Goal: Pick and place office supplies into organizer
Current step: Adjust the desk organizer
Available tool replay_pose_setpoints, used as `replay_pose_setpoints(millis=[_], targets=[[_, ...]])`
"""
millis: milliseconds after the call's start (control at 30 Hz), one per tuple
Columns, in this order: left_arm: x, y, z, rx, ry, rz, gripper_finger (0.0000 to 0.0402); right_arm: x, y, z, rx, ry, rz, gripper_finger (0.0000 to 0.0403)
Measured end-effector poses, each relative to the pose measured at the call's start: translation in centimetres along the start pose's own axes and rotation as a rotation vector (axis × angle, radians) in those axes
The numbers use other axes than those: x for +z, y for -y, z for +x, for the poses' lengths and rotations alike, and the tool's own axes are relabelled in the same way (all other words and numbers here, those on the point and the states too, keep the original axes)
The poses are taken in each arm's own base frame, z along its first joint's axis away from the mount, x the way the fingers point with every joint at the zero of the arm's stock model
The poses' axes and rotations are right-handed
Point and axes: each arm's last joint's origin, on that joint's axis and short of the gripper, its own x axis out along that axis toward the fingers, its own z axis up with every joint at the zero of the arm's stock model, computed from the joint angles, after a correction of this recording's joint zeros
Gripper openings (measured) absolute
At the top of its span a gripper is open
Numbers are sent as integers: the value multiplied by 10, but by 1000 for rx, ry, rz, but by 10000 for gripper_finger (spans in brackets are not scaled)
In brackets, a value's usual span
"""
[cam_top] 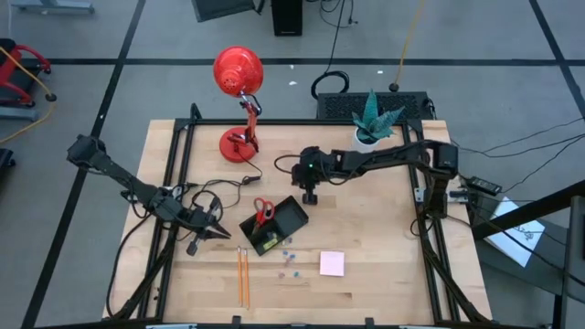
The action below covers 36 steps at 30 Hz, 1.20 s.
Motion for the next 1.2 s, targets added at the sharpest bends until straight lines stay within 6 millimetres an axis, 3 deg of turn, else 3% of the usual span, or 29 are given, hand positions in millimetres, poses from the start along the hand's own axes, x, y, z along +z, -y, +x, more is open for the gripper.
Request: replay_pose_setpoints(millis=[300, 900, 1067, 1200], targets=[[-1, 0, 0, 2, -6, 3, 30, -3, -5, 14, 84, 34, -21, 0], [-4, 0, 0, 6, -38, 5, 31, -3, -41, 17, 177, -38, 21, 0], [-4, 0, 0, 7, -42, 5, 31, -1, -48, 16, 15, -54, 13, 0], [-4, -1, 0, 7, -42, 5, 31, 12, -46, -1, -173, -11, 3, 0]])
